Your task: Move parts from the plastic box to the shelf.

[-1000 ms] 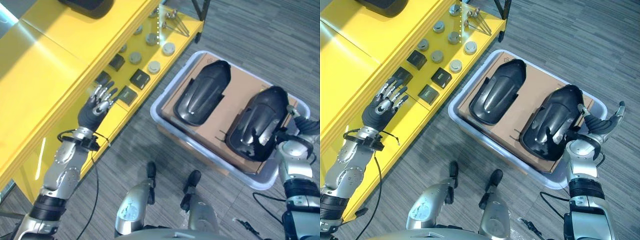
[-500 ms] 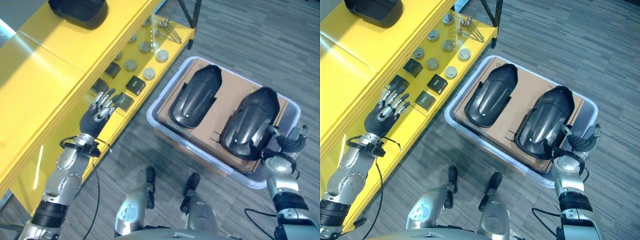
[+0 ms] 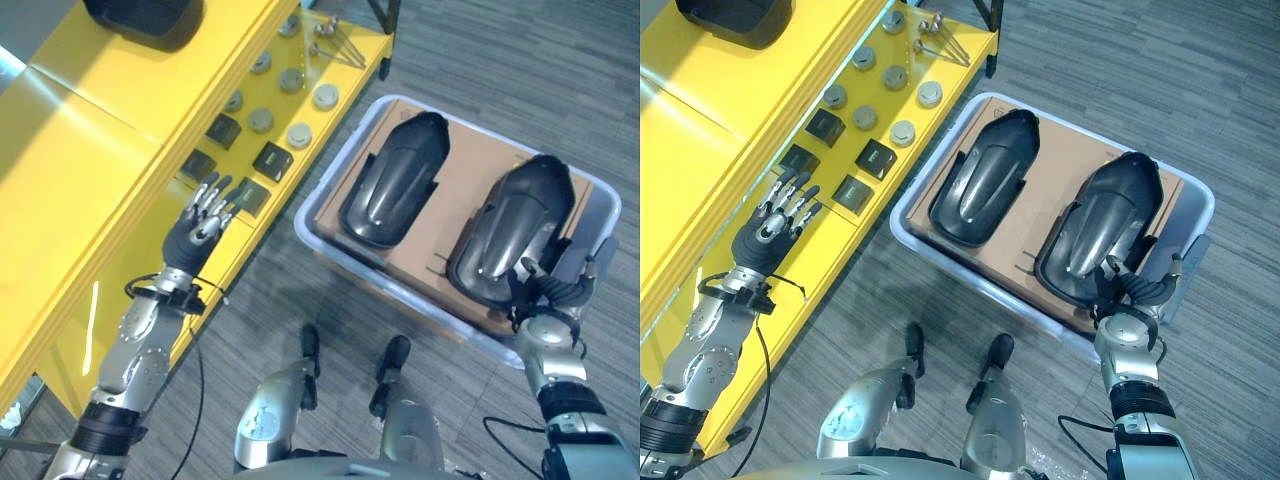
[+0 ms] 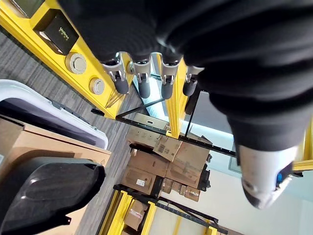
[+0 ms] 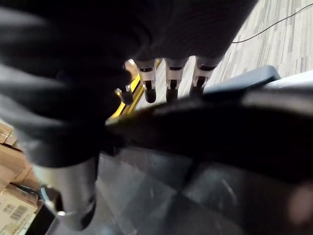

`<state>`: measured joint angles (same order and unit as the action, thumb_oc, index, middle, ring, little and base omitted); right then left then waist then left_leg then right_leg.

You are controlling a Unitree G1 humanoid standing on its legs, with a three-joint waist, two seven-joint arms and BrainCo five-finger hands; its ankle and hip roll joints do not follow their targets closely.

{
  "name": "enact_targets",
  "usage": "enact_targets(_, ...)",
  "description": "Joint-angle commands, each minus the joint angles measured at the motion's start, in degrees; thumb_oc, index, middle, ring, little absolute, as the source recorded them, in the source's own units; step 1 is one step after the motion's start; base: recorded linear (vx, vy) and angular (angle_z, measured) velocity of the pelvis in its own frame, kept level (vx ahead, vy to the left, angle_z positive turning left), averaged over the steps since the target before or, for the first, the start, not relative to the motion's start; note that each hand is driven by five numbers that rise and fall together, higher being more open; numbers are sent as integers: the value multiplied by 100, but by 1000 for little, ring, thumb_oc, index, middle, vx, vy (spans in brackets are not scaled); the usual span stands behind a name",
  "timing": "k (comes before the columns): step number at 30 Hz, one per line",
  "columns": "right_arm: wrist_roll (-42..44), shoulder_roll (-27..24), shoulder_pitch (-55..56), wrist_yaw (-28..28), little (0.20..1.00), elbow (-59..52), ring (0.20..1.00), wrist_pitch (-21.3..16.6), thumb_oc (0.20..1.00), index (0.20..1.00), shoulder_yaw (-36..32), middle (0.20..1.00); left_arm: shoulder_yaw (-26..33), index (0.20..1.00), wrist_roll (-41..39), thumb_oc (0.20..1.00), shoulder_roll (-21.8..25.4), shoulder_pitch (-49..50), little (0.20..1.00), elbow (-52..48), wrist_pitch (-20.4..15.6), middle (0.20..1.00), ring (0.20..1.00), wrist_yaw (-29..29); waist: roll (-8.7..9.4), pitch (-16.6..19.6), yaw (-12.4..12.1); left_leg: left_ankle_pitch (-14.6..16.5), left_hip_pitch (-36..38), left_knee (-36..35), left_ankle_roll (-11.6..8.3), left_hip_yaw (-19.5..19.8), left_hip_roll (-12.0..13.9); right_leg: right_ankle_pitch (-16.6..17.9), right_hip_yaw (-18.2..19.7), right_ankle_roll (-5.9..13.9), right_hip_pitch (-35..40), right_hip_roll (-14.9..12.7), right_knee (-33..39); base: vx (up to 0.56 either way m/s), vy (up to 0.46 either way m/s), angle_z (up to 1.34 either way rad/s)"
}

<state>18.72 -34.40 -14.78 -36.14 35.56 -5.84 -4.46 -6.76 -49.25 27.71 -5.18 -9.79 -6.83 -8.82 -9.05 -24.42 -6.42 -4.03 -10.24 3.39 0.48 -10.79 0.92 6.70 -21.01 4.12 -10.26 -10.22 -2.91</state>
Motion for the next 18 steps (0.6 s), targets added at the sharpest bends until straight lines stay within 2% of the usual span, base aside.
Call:
enact_targets(1, 91, -296, -245, -19, 1000, 56, 1000, -127, 1000, 1000, 319, 1000, -25, 1000, 65, 1000, -1, -119, 1000, -110, -410, 1000, 1000, 63, 176, 40, -96, 469, -615, 835, -341, 268, 276, -310, 207, 526, -53, -539, -240, 0, 0, 0)
enact_targets(10, 396, -107, -331, 0, 1000, 432, 1000, -160, 1000, 1000, 444, 1000, -83, 1000, 110, 1000, -41, -130, 1000, -59, -454, 1000, 1000, 45, 163, -42, -140, 501, -684, 949, -311, 294, 245, -344, 218, 486, -111, -549, -365, 6, 4, 4)
enact_targets(11, 402, -80, -318, -10, 834, 469, 834, -173, 834, 834, 454, 834, -80, 1000, 107, 1000, -43, -119, 1000, -50, -465, 1000, 1000, 25, 166, -45, -143, 504, -679, 957, -309, 288, 250, -346, 217, 484, -106, -552, -373, 0, 0, 0)
enact_targets(12, 416, -69, -312, -4, 567, 496, 567, -181, 567, 567, 456, 567, -80, 1000, 101, 1000, -44, -119, 1000, -46, -469, 1000, 1000, 21, 168, -46, -143, 508, -678, 963, -307, 285, 251, -348, 217, 482, -104, -553, -375, 15, 4, 3)
enact_targets(13, 439, -56, -299, 17, 200, 564, 200, -205, 200, 200, 446, 200, -77, 1000, 87, 1000, -35, -124, 1000, -68, -454, 1000, 1000, 26, 170, -46, -142, 511, -687, 975, -306, 288, 251, -349, 226, 483, -115, -556, -389, 11, -2, 3)
enact_targets(18, 546, -39, -295, -21, 200, 713, 200, -282, 200, 200, 424, 200, -83, 1000, 75, 1000, -19, -101, 1000, -70, -424, 1000, 1000, -18, 182, -46, -149, 524, -676, 1006, -303, 283, 264, -364, 232, 475, -102, -553, -425, 2, -1, 1)
